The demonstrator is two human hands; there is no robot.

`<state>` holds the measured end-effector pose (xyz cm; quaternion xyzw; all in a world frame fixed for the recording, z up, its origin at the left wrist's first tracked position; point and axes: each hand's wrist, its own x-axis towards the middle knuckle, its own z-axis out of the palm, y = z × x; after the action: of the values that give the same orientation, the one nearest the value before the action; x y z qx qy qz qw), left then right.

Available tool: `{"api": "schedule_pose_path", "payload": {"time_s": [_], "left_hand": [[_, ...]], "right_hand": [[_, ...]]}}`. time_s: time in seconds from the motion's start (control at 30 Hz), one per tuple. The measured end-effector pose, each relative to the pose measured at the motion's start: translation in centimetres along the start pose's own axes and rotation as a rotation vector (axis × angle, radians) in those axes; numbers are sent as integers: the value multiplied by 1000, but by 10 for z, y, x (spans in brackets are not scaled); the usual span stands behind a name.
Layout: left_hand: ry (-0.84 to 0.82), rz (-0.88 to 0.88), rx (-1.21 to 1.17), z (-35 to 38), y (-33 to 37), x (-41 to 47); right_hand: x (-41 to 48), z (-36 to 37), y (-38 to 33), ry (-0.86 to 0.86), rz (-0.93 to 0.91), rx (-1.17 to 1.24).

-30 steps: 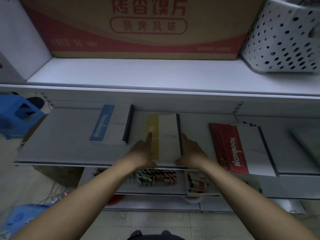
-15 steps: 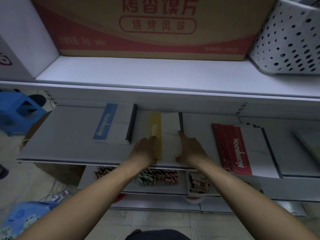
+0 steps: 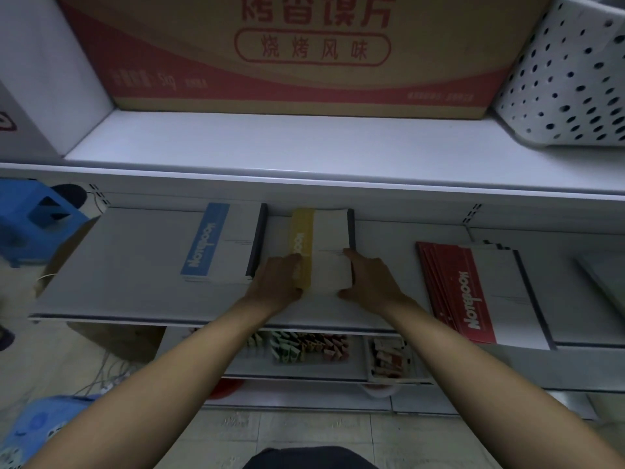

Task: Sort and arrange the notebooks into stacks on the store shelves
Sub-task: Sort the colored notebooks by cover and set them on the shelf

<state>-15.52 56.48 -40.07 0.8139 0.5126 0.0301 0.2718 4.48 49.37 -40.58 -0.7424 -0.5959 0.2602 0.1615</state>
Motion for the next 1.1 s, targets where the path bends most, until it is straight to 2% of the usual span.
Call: {"api": "schedule_pose_path", "payload": {"time_s": [0.13, 0.3, 0.5, 0.77, 0.97, 1.1], "left_hand": [[13, 0, -12, -6, 2, 7], [-22, -48, 3, -15, 5, 18], [-90, -21, 35, -17, 2, 18], [-102, 2, 63, -23, -1, 18], [-184, 5, 75, -25, -2, 19], [-228, -1, 145, -26, 8, 20]], "right_hand": [[12, 1, -1, 38, 63, 2], [21, -2, -6, 2, 160, -64], [15, -2, -7, -11, 161, -38], [13, -6, -4, 5, 174, -29], [-2, -10, -3, -14, 258, 55], [-28, -41, 14, 64, 353, 196]]}}
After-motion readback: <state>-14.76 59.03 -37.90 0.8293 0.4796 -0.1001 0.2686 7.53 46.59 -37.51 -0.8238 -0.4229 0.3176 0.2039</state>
